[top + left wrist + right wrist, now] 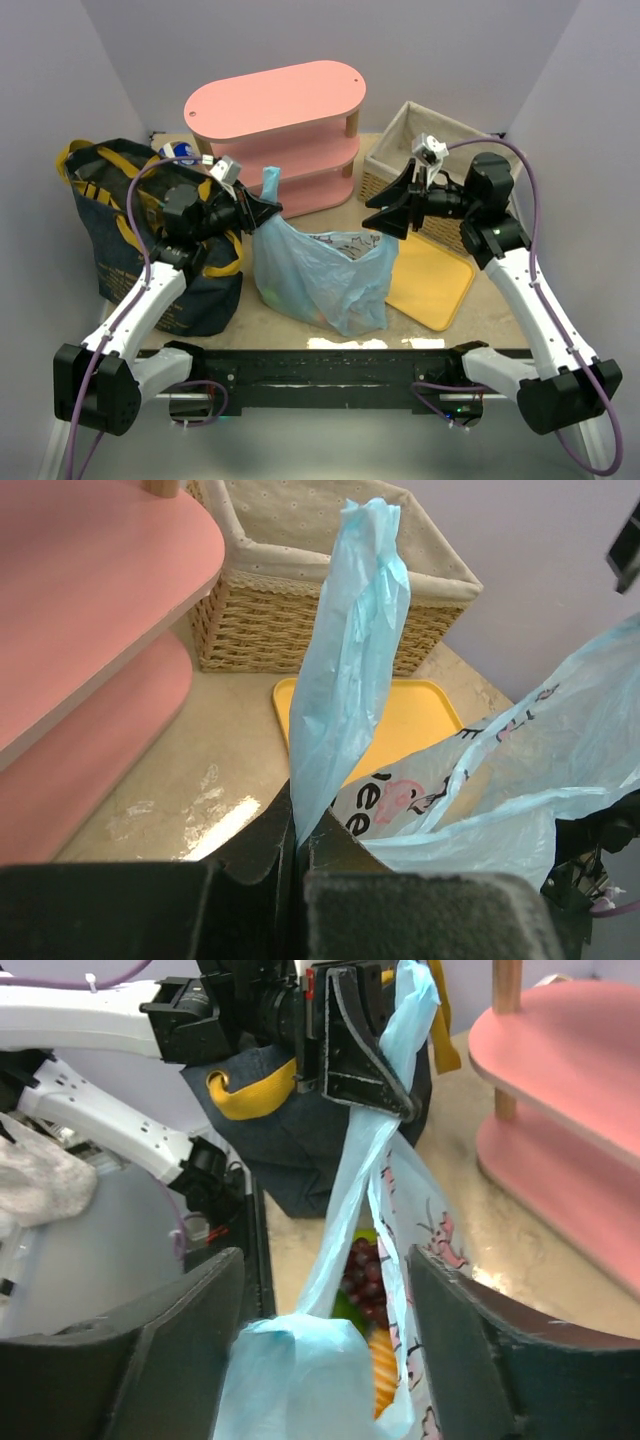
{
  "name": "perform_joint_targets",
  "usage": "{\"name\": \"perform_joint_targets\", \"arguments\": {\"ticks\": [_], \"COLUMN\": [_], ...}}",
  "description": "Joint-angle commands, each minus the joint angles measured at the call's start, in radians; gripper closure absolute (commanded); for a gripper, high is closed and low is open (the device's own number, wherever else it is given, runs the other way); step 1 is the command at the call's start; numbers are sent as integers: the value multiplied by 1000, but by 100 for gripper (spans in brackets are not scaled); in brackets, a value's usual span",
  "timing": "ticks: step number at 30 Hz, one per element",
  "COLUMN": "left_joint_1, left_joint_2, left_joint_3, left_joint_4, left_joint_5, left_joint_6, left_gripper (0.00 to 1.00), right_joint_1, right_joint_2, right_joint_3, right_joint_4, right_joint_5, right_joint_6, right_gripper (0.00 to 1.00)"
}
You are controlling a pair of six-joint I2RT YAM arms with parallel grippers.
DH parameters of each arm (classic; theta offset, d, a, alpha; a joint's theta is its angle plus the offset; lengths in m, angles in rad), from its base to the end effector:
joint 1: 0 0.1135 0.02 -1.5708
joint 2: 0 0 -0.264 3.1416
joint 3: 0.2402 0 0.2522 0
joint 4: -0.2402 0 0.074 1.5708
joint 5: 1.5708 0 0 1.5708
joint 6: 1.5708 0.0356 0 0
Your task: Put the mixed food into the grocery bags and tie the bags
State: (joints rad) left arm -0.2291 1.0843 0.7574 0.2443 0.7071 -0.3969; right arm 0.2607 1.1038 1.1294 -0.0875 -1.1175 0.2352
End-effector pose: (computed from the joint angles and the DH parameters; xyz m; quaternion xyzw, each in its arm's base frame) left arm 0.2368 -0.0790 0.3167 0.1758 0.7074 -0.4380 0.5261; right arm 0.2178 0.0912 0.4099 -0.3709 0.6132 0.5170 0.4682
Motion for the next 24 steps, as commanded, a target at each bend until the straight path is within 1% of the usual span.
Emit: {"name": "perform_joint_targets", "arguments": {"ticks": [1,3,4,6,7,8,9,10,11,14,18,24], "left_joint_1": [8,8,8,8,8,8,8,8,8,8,8,2], "left_joint_2": [-23,-33,-37,-49,-53,-61,-66,-72,-83,-106,-118,-90], "left_joint_3": [28,23,22,14,10,0,-4,-13,-36,-88,-147,-204], "left_joint_4": [-8,-8,-11,-23,-37,-48,-60,-68,-68,-56,-42,-22], "left_joint_5": [-31,-56,-70,-128,-150,-173,-219,-236,-251,-290,-296,-262], "left_joint_6": [0,-16,-20,-31,-34,-37,-39,-42,-51,-72,-94,-109], "left_gripper": [100,100,100,100,100,100,100,100,100,100,100,100], "right_joint_1": [-5,-6,-6,-8,-8,-6,-8,-8,-6,-6,-6,-5], "right_joint_2": [-44,-48,-53,-61,-61,-58,-53,-45,-32,-9,24,74], "right_joint_3": [-20,-17,-14,0,10,21,35,36,35,-2,-86,-163], "right_joint_4": [43,35,31,-13,-50,-129,-167,-196,-234,-254,-248,-227], "right_joint_5": [7,31,89,193,265,436,520,597,754,953,1065,1104], "right_joint_6": [47,56,59,53,44,35,17,9,1,-7,-11,-7], "right_gripper": [52,68,80,89,100,100,100,100,100,100,100,100]}}
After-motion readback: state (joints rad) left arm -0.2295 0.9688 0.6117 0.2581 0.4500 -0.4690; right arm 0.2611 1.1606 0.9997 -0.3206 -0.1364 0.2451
